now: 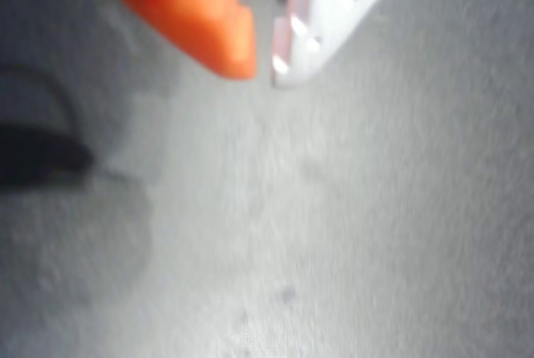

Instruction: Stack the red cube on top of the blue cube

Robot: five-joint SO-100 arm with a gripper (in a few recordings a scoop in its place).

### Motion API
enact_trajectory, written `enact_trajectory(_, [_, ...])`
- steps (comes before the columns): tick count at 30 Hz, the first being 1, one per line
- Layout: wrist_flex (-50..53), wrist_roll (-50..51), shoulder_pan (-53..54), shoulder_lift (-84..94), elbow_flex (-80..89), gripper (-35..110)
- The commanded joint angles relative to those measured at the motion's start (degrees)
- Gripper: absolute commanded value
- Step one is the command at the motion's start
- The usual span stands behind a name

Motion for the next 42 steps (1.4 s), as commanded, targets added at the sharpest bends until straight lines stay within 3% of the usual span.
enact_trajectory(1, [-0.35, -2.81, 0.53, -3.43, -7.47, 0])
enact_trajectory(8, [2.02, -6.06, 1.93, -8.09, -13.97, 0])
enact_trajectory(16, [-8.35, -2.46, 0.62, 14.77, 17.58, 0])
enact_trajectory(25, [-15.29, 0.18, -4.57, 28.21, 36.12, 0])
enact_trajectory(33, [-16.70, 0.44, -9.14, 31.64, 41.57, 0])
enact_trajectory(42, [-17.40, 0.79, -14.68, 23.20, 34.98, 0])
